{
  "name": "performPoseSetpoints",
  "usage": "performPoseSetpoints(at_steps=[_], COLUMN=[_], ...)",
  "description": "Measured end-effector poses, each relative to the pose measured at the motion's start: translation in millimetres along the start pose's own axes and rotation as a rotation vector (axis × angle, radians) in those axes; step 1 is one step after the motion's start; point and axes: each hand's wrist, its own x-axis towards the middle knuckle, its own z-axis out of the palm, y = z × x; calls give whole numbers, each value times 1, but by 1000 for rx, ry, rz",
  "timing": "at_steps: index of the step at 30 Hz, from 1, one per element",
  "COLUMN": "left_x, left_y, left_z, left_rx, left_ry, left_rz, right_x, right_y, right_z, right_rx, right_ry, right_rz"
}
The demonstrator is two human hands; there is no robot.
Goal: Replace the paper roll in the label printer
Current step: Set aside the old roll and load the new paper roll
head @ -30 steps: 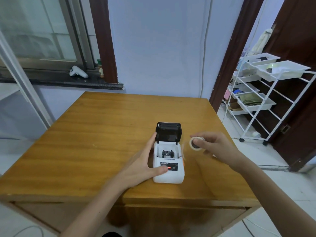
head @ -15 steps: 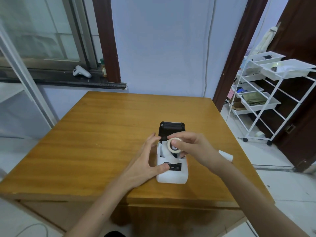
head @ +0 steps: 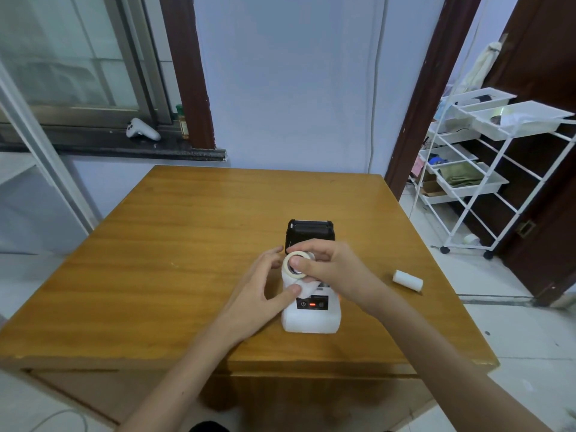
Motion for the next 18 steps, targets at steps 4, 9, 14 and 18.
performPoseSetpoints(at_steps=[4, 9, 14, 18], left_x=[-1, -2, -6, -8], left_y=[-4, -2, 4, 5], left_z=[0, -3, -5, -5], left_rx=[20, -9, -42, 40], left_ry=[63, 196, 230, 146], left_rz=[44, 78, 93, 97], right_x=[3, 5, 4, 4], right_y=[0, 2, 5, 7], right_z=[-1, -4, -6, -5], right_rx=[-12, -10, 19, 71], right_ry=[59, 100, 117, 127], right_rz=[12, 46, 79, 92])
